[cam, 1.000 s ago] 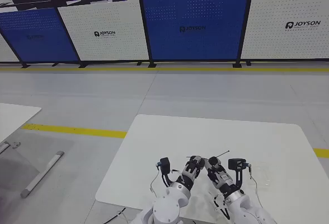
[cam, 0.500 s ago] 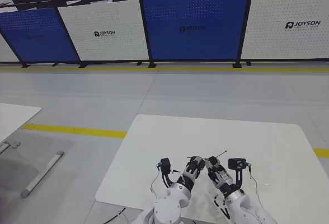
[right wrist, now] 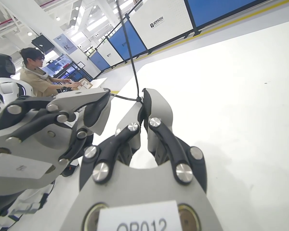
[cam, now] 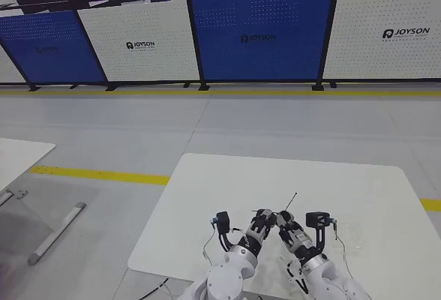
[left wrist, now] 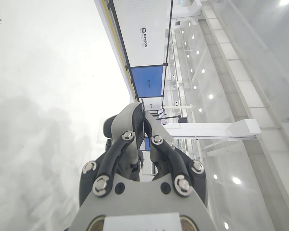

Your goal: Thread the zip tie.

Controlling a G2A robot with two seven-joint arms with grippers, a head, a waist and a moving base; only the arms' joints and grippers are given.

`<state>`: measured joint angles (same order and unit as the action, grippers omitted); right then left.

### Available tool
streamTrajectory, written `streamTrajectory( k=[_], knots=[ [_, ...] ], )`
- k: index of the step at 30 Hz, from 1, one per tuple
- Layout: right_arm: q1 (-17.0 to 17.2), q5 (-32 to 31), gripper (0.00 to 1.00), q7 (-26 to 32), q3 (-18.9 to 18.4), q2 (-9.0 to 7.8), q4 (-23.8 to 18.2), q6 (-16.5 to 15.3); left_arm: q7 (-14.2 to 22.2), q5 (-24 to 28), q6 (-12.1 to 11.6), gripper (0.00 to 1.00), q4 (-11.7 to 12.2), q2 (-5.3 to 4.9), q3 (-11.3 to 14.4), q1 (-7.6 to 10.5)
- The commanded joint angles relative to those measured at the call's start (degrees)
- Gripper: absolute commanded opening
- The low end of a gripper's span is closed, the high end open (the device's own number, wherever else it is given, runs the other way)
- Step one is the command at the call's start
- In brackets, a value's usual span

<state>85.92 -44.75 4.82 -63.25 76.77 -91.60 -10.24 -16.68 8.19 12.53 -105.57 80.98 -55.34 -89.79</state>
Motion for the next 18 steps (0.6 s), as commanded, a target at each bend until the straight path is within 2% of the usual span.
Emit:
streamTrajectory(
  k=[1,18],
  knots=[
    [-0.14,-0.12,0.0,0.1,0.17,0.02,0.25,0.0,0.15,0.14,-0.56,0.0,-0.26,0.0,-0.07,-0.19],
    [-0.7,-0.05,0.0,0.15,0.75,0.05,2.04,-0.2,0.94,1.73,-2.87,0.0,-2.29,0.01,-0.68,-1.4]
  ],
)
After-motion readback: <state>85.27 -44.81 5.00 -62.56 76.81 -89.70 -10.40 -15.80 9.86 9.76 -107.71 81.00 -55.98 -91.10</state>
